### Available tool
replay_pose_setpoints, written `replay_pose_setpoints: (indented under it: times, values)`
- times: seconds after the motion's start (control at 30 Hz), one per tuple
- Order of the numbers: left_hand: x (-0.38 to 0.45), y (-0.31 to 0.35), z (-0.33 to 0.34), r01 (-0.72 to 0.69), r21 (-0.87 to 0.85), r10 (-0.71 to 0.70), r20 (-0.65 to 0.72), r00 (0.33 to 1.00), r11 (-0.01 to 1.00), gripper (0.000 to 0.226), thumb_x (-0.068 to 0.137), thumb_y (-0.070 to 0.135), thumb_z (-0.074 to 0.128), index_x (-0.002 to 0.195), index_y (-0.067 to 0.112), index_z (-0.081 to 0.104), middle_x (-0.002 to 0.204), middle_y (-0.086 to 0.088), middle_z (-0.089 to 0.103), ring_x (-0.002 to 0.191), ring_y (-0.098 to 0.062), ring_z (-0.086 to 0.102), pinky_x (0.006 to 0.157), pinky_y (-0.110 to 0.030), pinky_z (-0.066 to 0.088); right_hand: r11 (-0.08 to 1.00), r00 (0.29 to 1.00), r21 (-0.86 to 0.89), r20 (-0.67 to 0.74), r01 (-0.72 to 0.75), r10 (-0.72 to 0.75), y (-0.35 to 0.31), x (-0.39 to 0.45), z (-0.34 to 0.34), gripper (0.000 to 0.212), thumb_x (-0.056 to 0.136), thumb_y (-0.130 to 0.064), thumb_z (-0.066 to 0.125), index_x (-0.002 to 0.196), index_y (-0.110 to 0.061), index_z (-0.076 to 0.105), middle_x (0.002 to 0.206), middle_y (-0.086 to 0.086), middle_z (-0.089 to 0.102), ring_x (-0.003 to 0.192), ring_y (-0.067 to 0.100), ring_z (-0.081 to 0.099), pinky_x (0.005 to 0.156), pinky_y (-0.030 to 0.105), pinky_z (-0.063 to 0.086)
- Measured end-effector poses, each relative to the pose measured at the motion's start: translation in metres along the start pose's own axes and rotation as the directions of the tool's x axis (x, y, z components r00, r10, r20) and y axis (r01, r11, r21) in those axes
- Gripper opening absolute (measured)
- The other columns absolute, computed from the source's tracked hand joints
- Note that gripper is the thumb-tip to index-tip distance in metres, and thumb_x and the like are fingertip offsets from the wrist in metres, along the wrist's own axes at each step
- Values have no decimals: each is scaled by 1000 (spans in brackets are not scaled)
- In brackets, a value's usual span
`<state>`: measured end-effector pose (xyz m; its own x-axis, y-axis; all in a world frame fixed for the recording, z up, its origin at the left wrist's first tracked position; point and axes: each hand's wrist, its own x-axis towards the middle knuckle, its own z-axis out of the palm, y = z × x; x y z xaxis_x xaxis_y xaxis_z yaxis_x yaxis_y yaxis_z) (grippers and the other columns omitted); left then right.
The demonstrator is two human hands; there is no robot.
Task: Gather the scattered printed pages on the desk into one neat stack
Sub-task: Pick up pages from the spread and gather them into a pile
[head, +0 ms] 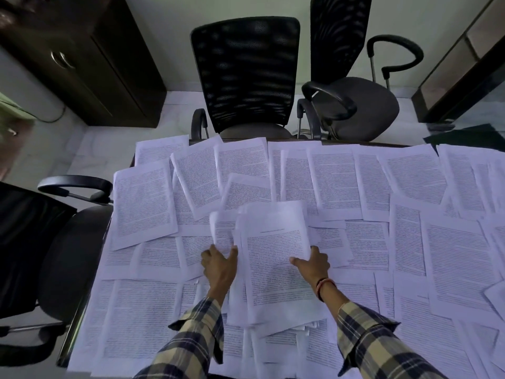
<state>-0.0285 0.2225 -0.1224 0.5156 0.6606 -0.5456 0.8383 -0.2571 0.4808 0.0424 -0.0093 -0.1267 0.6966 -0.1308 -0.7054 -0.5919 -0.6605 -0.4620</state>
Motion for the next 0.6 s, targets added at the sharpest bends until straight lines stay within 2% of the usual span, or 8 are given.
replay_pose_setpoints:
  times: [0.1,0.2,0.3,0.37,0.47,0.53,0.57,0.6]
  values:
    - [1,-1,3,-62,-53,66,90,994,997,64,97,45,65,143,4,48,144,-18,40,135,-38,39,114,-52,36,995,994,26,37,101,-102,-13,-3,9,82,81,-31,84,143,-5,37,141,20,37,128,38,46,106,41,45]
    - [-1,0,1,-97,-163,125,175,977,982,49,94,38,71,134,13,56,130,-9,43,126,-32,46,110,-48,42,994,988,54,114,96,-102,-21,-2,13,86,85,-27,82,147,-2,29,142,18,40,124,31,48,98,33,43]
    - [4,-5,2,-37,-261,95,214,972,965,55,84,43,79,131,26,55,125,-1,52,115,-24,57,102,-46,50,989,977,133,189,70,-95,-22,0,16,85,84,-32,82,145,-7,28,138,8,48,120,27,52,97,32,45]
    - [24,-26,14,-10,-294,70,194,978,956,68,73,53,82,131,31,53,126,-3,62,113,-26,64,98,-53,56,984,975,177,211,33,-71,-19,3,18,85,83,-33,83,143,-10,29,144,8,49,125,28,53,103,35,45]
    - [15,-13,-5,5,-290,29,113,993,957,81,76,43,83,142,15,46,134,-11,56,120,-35,59,102,-53,52,969,969,244,245,-33,-28,-15,8,22,98,72,-44,90,144,-2,37,144,5,50,125,24,53,107,33,43]
    - [8,-7,-18,35,-247,-33,12,999,968,70,87,29,80,145,5,47,137,-14,53,122,-38,56,102,-47,49,964,964,265,263,-38,-34,6,29,34,135,43,-69,93,147,-1,42,150,11,51,131,27,55,112,40,45]
    - [9,-8,-20,46,-227,-51,-16,999,973,58,91,26,77,139,3,53,135,-15,57,118,-37,58,99,-46,51,962,964,269,265,-39,-35,9,30,35,141,38,-74,92,148,-1,42,152,12,49,134,28,54,113,42,45]
    - [9,-9,-23,47,-214,-52,-21,998,976,41,93,24,74,127,4,62,126,-14,64,111,-36,63,93,-44,54,965,962,257,272,-54,-19,8,25,32,136,46,-69,93,150,1,39,154,11,46,137,30,51,114,41,43]
